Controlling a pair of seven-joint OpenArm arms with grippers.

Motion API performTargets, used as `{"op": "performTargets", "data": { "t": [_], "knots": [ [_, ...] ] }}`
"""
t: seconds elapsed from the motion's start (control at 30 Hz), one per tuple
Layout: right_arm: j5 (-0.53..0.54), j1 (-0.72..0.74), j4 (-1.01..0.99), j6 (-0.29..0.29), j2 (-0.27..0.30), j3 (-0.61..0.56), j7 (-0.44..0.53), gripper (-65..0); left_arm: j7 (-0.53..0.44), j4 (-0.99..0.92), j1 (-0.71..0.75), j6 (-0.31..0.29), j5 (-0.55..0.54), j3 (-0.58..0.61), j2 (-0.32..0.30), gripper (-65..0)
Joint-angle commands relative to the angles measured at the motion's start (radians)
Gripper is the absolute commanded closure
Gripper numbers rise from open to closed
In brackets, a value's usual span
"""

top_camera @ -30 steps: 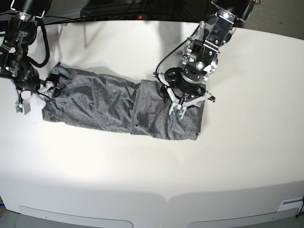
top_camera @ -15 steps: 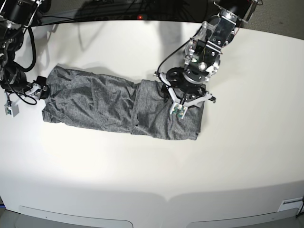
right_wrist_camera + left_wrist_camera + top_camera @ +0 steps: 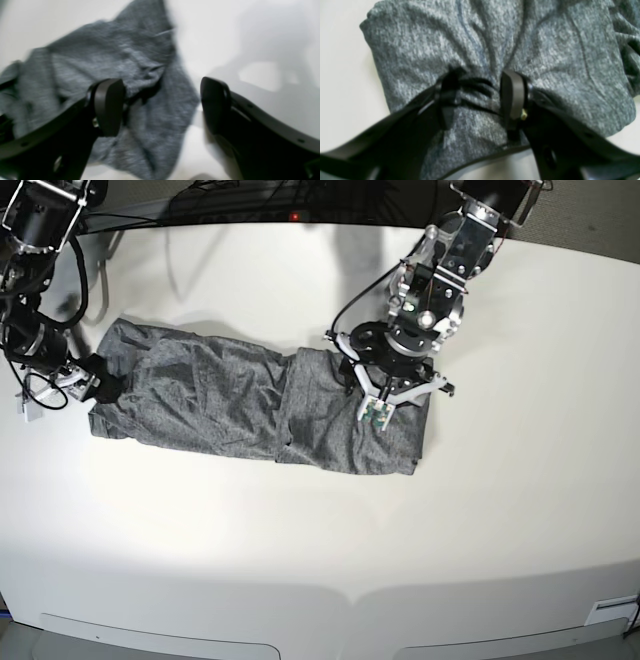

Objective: Fold the T-shirt properly
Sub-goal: 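Grasp the strip's other end with the right gripper, then fold the held end with the right gripper over onto the left gripper's fold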

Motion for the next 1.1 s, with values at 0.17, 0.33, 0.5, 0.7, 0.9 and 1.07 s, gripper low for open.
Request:
{"op": "performTargets", "data": {
  "t": [0.17, 0.33, 0.5, 0.7, 0.9, 1.07],
  "knots": [
    [0.103, 0.008, 0.005, 0.014, 0.005, -0.001, -0.095, -46.9, 0.127, -0.012, 0.016, -0.008, 0.0, 0.003, -0.008, -29.0],
    [0.119, 0.031, 0.005, 0.014, 0.005, -0.001, -0.114, -40.4, 0.127, -0.012, 0.016, -0.007, 0.0, 0.003, -0.008, -29.0],
    [0.119, 0.076, 0.005, 0.014, 0.003, -0.001, -0.117, -9.1, 0.132, -0.012, 0.016, -0.008, 0.0, 0.003, -0.008, -29.0],
    [0.124, 0.164, 0.005, 0.014, -0.039, -0.003, -0.167, 0.0, 0.131, -0.012, 0.016, -0.008, 0.0, 0.003, -0.008, -29.0],
    [0.298, 0.205, 0.005, 0.014, -0.064, -0.141, -0.254, 0.0, 0.132, -0.012, 0.016, -0.007, 0.0, 0.003, -0.005, -29.0],
    [0.41, 0.237, 0.005, 0.014, -0.064, -0.294, -0.249, 0.0, 0.131, -0.012, 0.016, -0.008, 0.0, 0.003, -0.003, -29.0]
  ]
}}
